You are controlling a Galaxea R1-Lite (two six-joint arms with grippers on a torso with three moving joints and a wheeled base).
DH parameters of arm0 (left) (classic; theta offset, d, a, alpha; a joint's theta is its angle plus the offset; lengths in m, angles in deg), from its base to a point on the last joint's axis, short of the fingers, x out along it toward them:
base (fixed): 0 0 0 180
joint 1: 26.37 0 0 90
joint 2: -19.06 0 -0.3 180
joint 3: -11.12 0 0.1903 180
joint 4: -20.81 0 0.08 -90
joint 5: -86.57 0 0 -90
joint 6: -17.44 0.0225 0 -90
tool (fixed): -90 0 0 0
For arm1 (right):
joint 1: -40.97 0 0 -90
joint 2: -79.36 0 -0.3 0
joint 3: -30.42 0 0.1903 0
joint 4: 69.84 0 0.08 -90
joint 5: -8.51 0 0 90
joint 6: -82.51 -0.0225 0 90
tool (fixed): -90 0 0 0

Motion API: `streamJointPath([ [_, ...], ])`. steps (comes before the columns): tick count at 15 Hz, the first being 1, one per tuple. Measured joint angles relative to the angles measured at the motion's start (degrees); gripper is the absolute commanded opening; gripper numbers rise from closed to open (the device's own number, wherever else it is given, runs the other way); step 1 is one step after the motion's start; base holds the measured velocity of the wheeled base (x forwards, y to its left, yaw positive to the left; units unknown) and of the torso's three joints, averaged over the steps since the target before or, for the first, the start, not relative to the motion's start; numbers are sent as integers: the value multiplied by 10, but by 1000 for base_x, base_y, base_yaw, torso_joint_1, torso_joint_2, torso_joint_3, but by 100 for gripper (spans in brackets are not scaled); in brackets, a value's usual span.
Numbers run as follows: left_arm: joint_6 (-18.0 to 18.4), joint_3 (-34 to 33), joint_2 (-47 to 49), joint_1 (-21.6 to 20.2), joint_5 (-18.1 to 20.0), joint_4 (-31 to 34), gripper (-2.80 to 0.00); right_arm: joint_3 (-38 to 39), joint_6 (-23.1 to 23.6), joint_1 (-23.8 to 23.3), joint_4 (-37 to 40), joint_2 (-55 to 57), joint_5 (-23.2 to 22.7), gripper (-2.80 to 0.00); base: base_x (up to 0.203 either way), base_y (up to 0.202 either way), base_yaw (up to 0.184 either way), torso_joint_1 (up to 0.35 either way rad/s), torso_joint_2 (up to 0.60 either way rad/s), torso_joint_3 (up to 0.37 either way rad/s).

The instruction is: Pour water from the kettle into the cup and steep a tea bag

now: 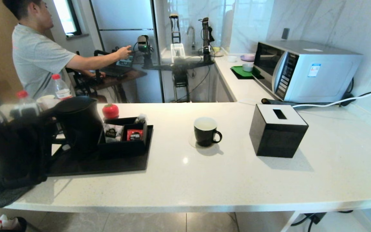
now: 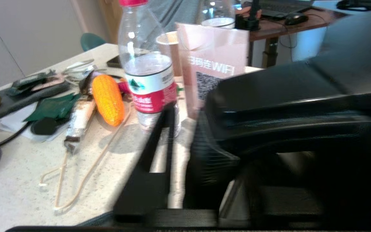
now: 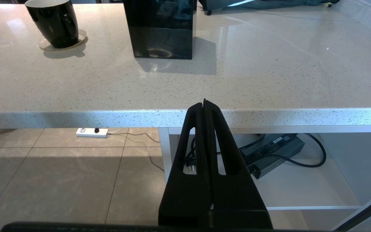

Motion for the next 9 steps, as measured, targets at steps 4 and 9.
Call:
streamJointPath([
  [4, 1, 1, -1, 1, 0, 0, 0, 0, 0, 0, 0, 0, 0, -280, 0, 0, 0, 0, 0, 0],
  [9, 3, 0, -5, 0, -1, 12, 0, 0, 0, 0, 0, 0, 0, -280, 0, 0, 0, 0, 0, 0],
])
